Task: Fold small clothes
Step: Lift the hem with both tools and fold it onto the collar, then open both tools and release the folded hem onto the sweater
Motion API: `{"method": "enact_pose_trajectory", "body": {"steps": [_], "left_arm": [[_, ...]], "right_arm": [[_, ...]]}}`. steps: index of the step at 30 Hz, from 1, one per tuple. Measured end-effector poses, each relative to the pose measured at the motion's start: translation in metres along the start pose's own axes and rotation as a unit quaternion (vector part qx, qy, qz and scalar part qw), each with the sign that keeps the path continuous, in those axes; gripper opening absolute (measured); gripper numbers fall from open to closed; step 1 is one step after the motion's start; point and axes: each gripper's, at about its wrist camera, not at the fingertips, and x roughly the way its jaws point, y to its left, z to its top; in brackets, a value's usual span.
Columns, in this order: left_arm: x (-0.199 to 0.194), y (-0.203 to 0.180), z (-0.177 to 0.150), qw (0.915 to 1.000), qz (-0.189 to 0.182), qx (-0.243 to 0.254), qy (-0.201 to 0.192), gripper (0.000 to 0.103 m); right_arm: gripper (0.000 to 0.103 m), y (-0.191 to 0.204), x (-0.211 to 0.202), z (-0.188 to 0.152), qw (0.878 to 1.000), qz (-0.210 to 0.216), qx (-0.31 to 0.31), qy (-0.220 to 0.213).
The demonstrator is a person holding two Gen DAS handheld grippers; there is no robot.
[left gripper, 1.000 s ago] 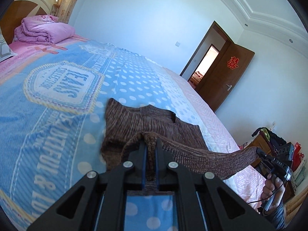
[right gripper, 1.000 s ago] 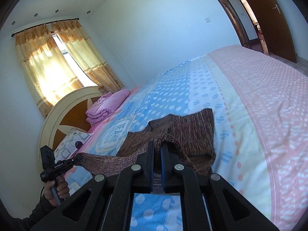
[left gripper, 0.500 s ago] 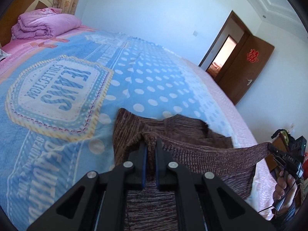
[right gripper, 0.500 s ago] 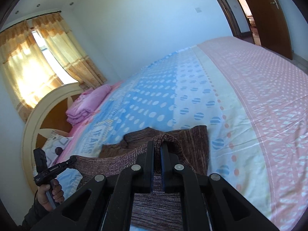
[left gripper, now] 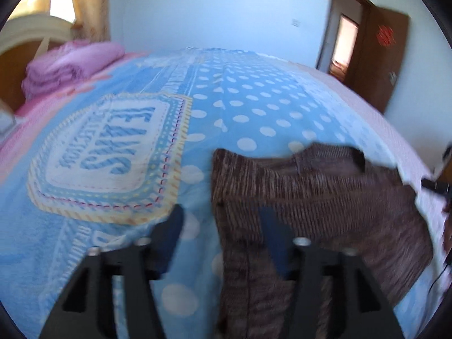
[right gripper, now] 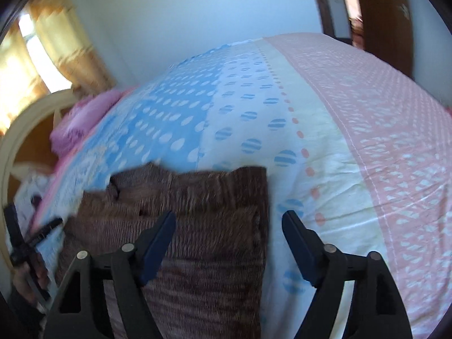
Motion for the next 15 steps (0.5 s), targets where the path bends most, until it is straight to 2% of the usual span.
{"method": "enact_pose_trajectory", "body": {"steps": [1, 3, 5, 7, 9, 11, 15], "left_arm": [[0.003, -0.007, -0.005, 0.9991, 0.015, 0.038, 0.008, 0.074], [0.012, -0.025, -0.017, 0.9922, 0.046, 0.114, 0.022, 0.074], [0.024, -0.034, -0.019, 0.9859, 0.072, 0.148, 0.03, 0.074], [0.036, -0.039, -0.012, 0.9838, 0.087, 0.151, 0.041, 0.076], [0.044, -0.04, 0.003, 0.984, 0.1, 0.144, 0.032, 0.076], [0.052, -0.04, 0.023, 0.9801, 0.135, 0.144, 0.022, 0.076], [0.058, -0.03, 0.058, 0.9835, 0.147, 0.104, 0.015, 0.076]], "right_arm": [[0.079, 0.011, 0.001, -0.006, 0.999, -0.012, -0.038, 0.015], [0.079, 0.033, 0.013, -0.018, 0.991, -0.047, -0.112, 0.049], [0.079, 0.051, 0.031, -0.028, 0.979, -0.074, -0.176, 0.076], [0.079, 0.064, 0.046, -0.032, 0.968, -0.094, -0.217, 0.087], [0.079, 0.071, 0.053, -0.023, 0.963, -0.11, -0.236, 0.075], [0.079, 0.073, 0.059, -0.006, 0.96, -0.126, -0.24, 0.064], [0.079, 0.063, 0.058, 0.036, 0.964, -0.163, -0.208, 0.021]]}}
